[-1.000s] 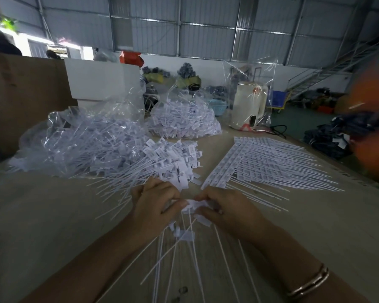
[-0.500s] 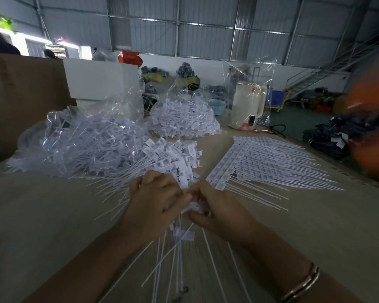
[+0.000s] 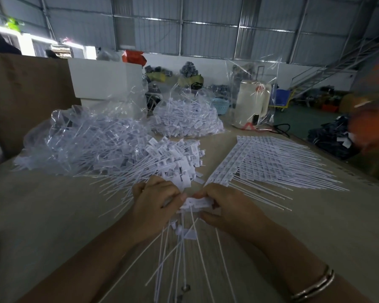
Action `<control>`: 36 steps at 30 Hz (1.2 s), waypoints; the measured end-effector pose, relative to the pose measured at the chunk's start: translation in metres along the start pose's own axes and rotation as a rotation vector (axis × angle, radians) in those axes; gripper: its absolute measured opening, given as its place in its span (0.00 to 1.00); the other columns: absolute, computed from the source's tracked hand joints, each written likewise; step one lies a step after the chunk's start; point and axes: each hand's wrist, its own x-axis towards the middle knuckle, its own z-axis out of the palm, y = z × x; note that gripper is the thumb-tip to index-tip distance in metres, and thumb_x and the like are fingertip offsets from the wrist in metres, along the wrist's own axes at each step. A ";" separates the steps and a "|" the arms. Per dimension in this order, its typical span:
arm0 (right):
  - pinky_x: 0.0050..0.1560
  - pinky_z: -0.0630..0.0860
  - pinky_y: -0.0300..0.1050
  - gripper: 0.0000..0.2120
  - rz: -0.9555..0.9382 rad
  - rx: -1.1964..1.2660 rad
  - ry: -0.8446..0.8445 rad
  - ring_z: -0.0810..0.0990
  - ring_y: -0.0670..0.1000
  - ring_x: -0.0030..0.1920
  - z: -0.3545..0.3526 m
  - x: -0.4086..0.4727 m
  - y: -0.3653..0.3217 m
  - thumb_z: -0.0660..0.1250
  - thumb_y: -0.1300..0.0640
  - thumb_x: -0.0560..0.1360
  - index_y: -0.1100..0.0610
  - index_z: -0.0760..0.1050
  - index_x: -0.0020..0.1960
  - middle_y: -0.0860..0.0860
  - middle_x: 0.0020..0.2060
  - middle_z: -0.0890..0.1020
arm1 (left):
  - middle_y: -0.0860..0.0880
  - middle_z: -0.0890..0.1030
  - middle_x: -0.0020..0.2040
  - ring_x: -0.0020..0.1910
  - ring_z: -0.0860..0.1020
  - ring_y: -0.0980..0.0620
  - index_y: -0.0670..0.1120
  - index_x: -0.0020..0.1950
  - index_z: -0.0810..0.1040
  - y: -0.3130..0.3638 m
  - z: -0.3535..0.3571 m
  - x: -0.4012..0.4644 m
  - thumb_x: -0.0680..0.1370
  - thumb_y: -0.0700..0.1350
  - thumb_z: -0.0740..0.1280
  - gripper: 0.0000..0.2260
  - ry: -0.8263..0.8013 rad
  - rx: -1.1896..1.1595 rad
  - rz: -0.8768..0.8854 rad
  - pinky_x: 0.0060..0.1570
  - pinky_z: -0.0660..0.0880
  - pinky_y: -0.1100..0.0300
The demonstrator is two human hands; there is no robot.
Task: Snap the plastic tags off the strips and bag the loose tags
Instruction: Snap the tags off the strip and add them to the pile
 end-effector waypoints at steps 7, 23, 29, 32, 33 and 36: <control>0.39 0.77 0.42 0.08 0.213 0.209 -0.001 0.79 0.42 0.33 -0.013 0.001 0.015 0.63 0.59 0.78 0.58 0.80 0.44 0.47 0.36 0.82 | 0.63 0.75 0.38 0.46 0.69 0.60 0.55 0.37 0.73 -0.006 -0.016 0.000 0.74 0.56 0.58 0.09 0.156 -0.052 0.154 0.47 0.63 0.50; 0.35 0.72 0.44 0.17 0.379 0.112 0.025 0.76 0.42 0.31 -0.001 -0.003 0.013 0.57 0.46 0.78 0.50 0.78 0.35 0.43 0.31 0.80 | 0.52 0.63 0.18 0.20 0.67 0.55 0.47 0.22 0.63 0.008 -0.043 -0.014 0.72 0.72 0.43 0.33 0.045 0.296 -0.207 0.30 0.69 0.59; 0.35 0.67 0.34 0.15 0.244 0.153 -0.309 0.74 0.42 0.31 -0.004 -0.005 0.004 0.59 0.52 0.79 0.49 0.83 0.42 0.42 0.31 0.79 | 0.49 0.73 0.31 0.36 0.74 0.51 0.42 0.29 0.67 0.027 -0.041 -0.023 0.55 0.77 0.32 0.42 -0.379 0.532 -0.325 0.41 0.66 0.60; 0.39 0.67 0.30 0.15 0.207 0.237 -0.401 0.75 0.40 0.37 0.007 -0.001 -0.010 0.57 0.62 0.77 0.52 0.81 0.53 0.43 0.42 0.82 | 0.50 0.76 0.37 0.41 0.76 0.52 0.47 0.38 0.71 0.027 -0.030 -0.025 0.56 0.81 0.39 0.42 -0.423 0.528 -0.252 0.39 0.64 0.60; 0.39 0.65 0.25 0.17 0.199 0.261 -0.424 0.74 0.34 0.37 0.010 0.000 -0.013 0.56 0.65 0.76 0.54 0.80 0.56 0.36 0.40 0.82 | 0.53 0.78 0.42 0.44 0.77 0.54 0.51 0.45 0.73 0.027 -0.026 -0.027 0.59 0.81 0.43 0.40 -0.424 0.517 -0.225 0.38 0.63 0.61; 0.39 0.64 0.22 0.21 0.211 0.325 -0.446 0.71 0.26 0.35 0.011 0.003 -0.013 0.54 0.70 0.74 0.57 0.79 0.59 0.24 0.28 0.73 | 0.55 0.80 0.50 0.48 0.78 0.54 0.56 0.53 0.73 0.025 -0.020 -0.028 0.66 0.75 0.54 0.29 -0.414 0.497 -0.193 0.39 0.66 0.61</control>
